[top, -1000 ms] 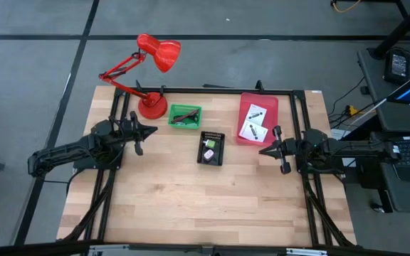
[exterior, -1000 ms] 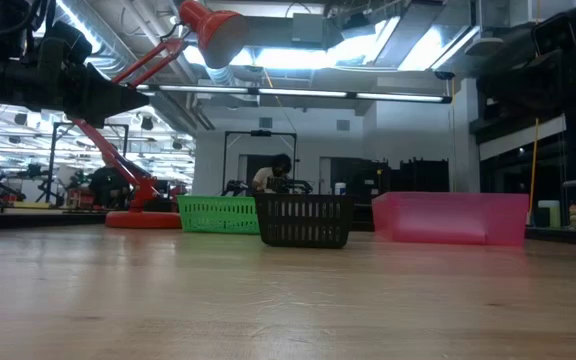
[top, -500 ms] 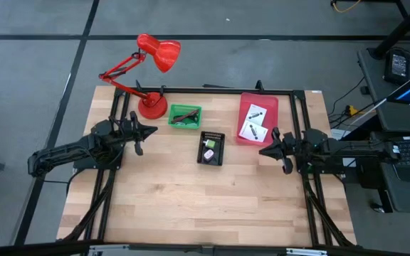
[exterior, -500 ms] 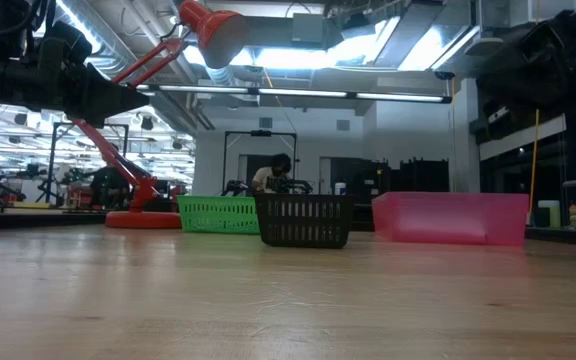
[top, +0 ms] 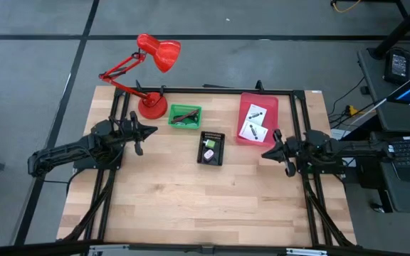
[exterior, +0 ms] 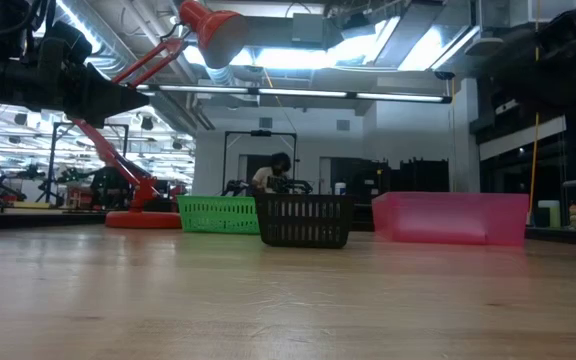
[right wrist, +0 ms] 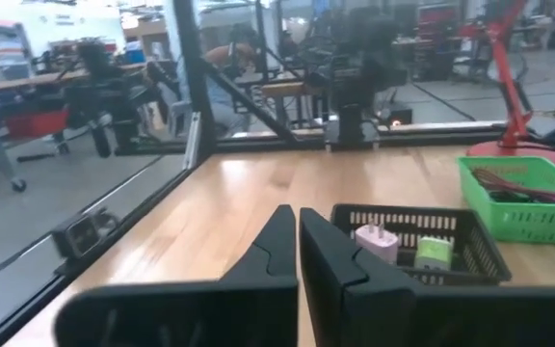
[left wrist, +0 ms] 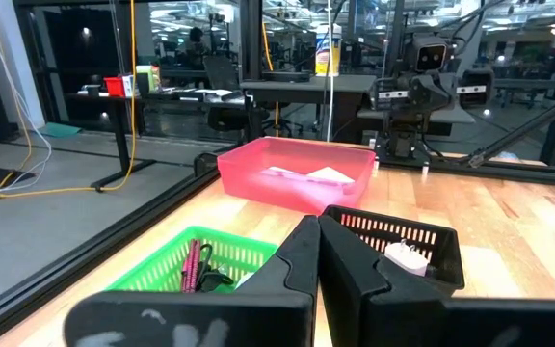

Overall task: Pick and place items into bin
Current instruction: Return to home position

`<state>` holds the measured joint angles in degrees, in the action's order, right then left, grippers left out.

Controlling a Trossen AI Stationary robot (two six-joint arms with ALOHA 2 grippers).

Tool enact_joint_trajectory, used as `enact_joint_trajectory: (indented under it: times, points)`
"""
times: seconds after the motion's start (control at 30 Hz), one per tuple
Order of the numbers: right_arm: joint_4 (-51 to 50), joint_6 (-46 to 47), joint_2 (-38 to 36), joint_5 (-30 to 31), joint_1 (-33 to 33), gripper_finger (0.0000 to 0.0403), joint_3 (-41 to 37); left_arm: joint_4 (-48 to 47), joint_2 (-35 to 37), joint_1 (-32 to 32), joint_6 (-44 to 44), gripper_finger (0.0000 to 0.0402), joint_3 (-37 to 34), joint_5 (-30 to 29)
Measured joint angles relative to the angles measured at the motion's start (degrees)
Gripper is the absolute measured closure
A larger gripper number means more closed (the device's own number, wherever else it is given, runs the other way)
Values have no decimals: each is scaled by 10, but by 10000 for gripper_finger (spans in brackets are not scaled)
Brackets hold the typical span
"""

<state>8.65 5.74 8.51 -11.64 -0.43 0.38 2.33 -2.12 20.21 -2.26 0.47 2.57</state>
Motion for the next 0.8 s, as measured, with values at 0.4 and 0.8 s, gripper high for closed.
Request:
enact_joint_trajectory:
  times: [0.4, 0.8]
  points:
    - [-58, -19, -83, 0, 51, 402, 0, 0, 0, 0, 0, 398, 0, 0]
    - [-57, -18, -83, 0, 53, 402, 0, 0, 0, 0, 0, 398, 0, 0]
